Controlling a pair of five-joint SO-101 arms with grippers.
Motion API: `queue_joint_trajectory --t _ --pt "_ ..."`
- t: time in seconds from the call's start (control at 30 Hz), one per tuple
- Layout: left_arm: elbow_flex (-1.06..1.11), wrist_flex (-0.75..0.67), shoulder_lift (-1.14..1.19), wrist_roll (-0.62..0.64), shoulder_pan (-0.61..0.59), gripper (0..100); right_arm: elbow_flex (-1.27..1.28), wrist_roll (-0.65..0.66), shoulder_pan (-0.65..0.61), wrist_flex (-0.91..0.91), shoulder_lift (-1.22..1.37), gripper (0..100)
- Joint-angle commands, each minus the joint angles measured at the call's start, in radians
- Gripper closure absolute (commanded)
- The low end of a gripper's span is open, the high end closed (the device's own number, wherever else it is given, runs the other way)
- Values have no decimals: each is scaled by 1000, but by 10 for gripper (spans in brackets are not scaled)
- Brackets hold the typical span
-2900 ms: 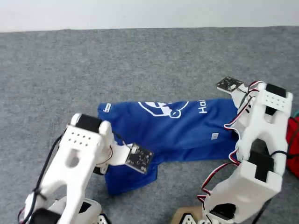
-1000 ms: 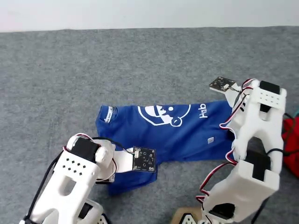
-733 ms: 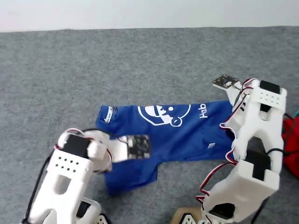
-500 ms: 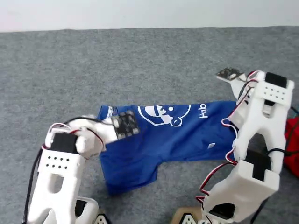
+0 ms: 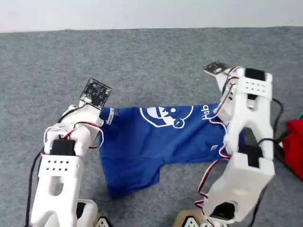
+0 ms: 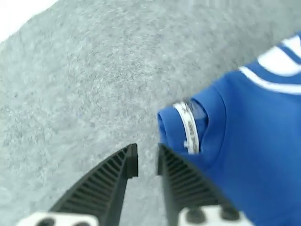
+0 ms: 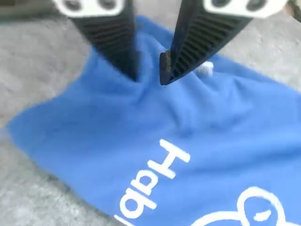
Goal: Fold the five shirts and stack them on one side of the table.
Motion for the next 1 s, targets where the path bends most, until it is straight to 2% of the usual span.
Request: queue_joint_trajectory --t 0.0,0.1,0.33,0.57,0.87,0.97 --pt "48 -175 -8 60 -3 998 -32 -74 -22 -15 30 979" --pt "82 -241 -8 103 17 997 -32 -112 -24 -24 67 989" --pt "62 -252 61 124 106 997 -32 -163 -18 -7 79 988" --pt "-176 -198 387 124 109 997 -29 -222 -8 51 84 988" --pt "-449 -106 692 130 112 997 -28 -226 119 62 163 988" --pt "-518 -52 770 198 104 997 -28 -222 163 87 179 988"
